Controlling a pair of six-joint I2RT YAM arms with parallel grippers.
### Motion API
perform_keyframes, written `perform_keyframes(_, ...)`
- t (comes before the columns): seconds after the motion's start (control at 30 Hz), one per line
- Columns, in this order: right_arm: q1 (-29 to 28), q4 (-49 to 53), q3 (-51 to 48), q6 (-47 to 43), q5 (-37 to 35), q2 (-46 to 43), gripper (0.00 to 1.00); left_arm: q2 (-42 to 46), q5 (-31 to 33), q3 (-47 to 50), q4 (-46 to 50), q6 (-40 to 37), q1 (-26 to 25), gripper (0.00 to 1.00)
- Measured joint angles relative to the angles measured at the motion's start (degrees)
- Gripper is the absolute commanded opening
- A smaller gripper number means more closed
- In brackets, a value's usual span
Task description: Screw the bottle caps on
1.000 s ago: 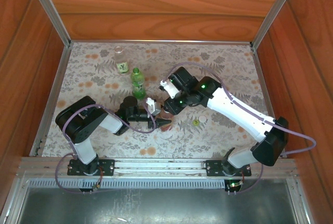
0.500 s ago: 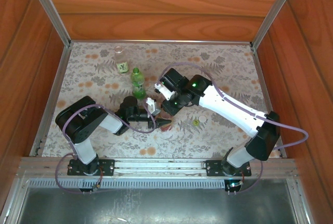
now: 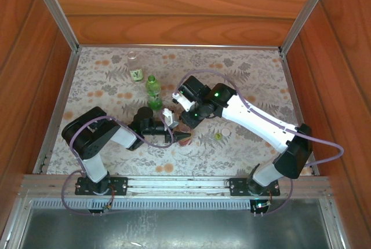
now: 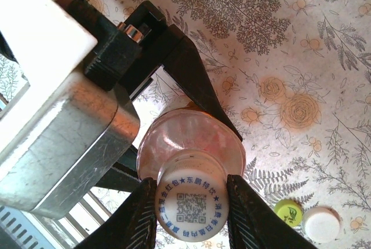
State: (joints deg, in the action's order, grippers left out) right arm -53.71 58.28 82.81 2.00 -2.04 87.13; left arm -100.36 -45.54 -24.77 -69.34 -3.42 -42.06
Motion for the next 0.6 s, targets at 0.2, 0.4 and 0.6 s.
perform_keyframes(0.2,0.55,-0.28,-1.77,-8.94,4.2,-2.45,0.24,0.83,-3.32,0.0,0.48,-0.11,-0.02,0.59)
perform_keyframes(0.4,1.68,0.26,-1.4,-18.32,9.22,-4.02,0.24,3.72,-6.47,0.07,2.03,0.52,0.0,0.59)
perform_keyframes(0.6,2.38,2.8,-0.2,-25.99,13.77,-4.22,0.26,4.5,-9.01,0.09,2.12,1.09,-0.15,0.59)
